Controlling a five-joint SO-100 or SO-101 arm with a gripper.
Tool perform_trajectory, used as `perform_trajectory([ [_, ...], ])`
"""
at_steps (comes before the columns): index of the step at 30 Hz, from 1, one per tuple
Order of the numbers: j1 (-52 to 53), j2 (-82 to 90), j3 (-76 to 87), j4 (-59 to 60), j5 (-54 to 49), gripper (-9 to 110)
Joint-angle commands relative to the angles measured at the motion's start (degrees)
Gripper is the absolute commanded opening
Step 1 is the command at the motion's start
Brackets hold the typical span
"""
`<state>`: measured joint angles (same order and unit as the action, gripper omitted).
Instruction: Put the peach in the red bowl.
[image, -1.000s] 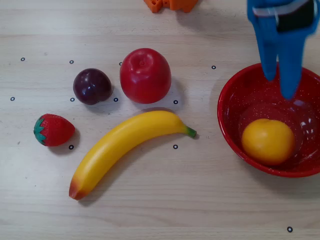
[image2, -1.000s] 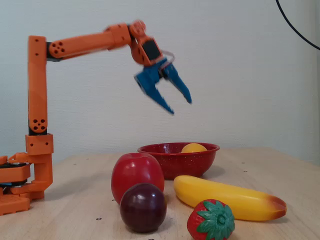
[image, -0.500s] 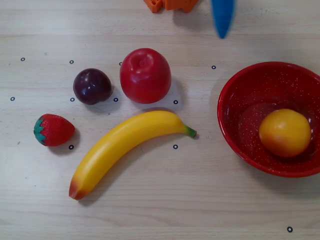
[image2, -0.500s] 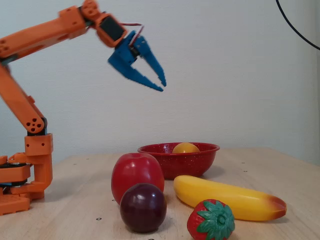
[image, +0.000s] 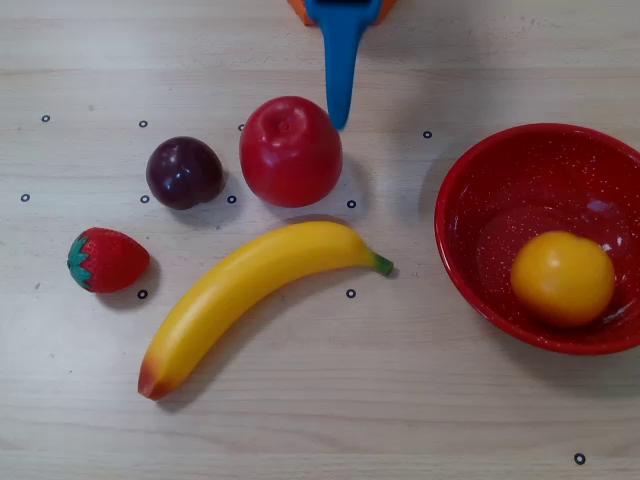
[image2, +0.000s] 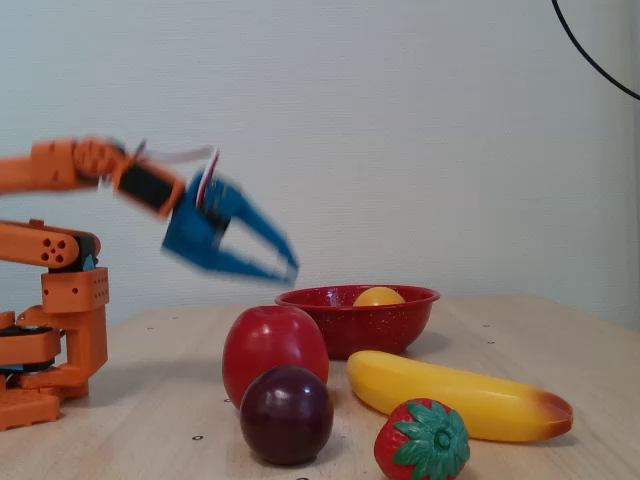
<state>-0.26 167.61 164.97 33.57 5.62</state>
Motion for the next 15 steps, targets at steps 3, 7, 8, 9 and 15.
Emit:
perform_trajectory([
  [3,-0.97,8.96,10.28,-8.96,2.11,0],
  [7,0.0,12.83,13.71,-3.69,-0.09,0],
  [8,0.18,13.36,13.71,-1.85,-1.49,0],
  [9,0.26,13.71,13.71,-0.26,-2.99,0],
  [15,0.79,15.56,13.71,9.67,-9.14,0],
])
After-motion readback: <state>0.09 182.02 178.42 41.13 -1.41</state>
